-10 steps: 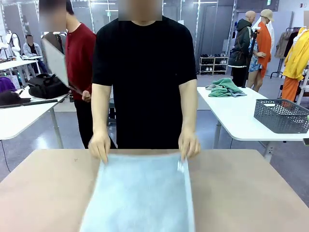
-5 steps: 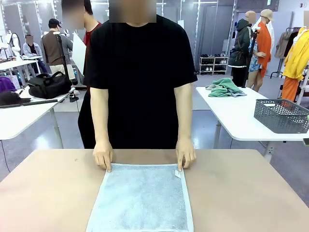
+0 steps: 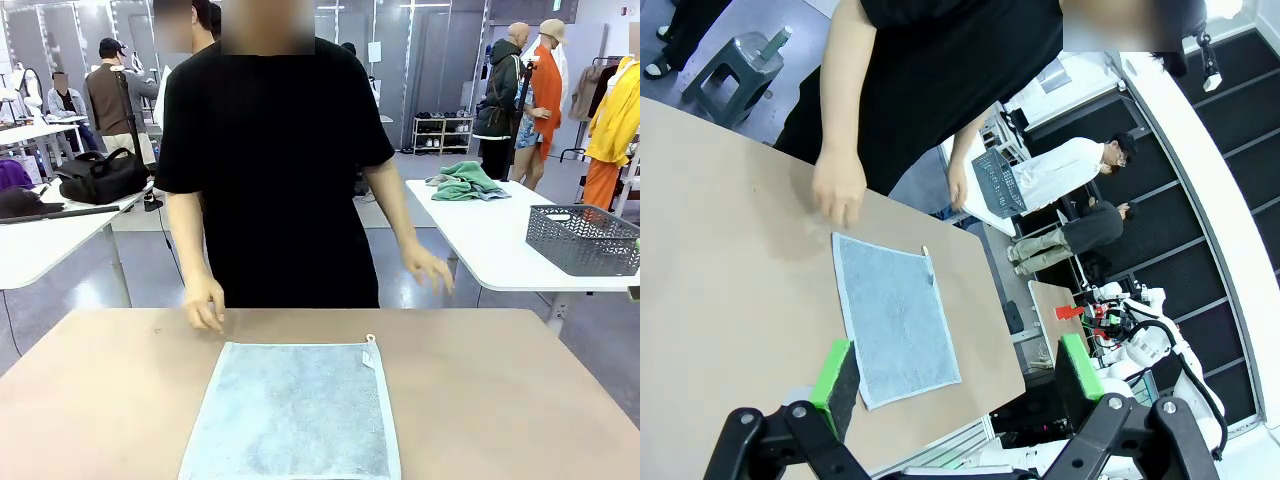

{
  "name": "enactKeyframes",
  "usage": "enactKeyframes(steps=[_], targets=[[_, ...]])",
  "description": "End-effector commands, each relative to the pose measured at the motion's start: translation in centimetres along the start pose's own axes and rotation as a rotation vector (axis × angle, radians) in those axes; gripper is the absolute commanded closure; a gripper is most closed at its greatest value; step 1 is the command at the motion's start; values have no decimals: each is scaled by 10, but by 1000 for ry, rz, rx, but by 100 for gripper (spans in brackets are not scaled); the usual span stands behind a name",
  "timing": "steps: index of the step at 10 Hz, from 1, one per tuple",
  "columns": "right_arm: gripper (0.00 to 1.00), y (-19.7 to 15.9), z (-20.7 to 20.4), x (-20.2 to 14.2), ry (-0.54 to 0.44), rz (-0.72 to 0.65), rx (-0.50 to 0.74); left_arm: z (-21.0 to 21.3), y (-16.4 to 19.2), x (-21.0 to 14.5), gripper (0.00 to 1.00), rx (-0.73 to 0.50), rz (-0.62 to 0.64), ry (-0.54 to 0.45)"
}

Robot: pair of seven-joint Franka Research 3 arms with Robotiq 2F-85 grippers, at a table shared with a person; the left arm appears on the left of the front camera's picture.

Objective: Fold the towels and place them in the basket.
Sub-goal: When a person lays out a Towel with hook on the table, fold it in half twice.

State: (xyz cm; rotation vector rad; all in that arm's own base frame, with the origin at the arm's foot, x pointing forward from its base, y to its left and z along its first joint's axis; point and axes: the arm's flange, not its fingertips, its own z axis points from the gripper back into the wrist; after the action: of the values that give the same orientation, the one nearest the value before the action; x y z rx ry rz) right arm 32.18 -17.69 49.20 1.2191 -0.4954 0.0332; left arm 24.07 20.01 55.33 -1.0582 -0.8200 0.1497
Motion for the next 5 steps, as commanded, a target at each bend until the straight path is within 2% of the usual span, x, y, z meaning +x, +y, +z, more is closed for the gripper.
enactKeyframes(steps=[1,5], targets=[[0,1,1,0,-1,5,10,0,-1,3,0,-20,-14,-6],[0,1,1,0,-1,5,10,0,-1,3,0,-20,-14,-6]])
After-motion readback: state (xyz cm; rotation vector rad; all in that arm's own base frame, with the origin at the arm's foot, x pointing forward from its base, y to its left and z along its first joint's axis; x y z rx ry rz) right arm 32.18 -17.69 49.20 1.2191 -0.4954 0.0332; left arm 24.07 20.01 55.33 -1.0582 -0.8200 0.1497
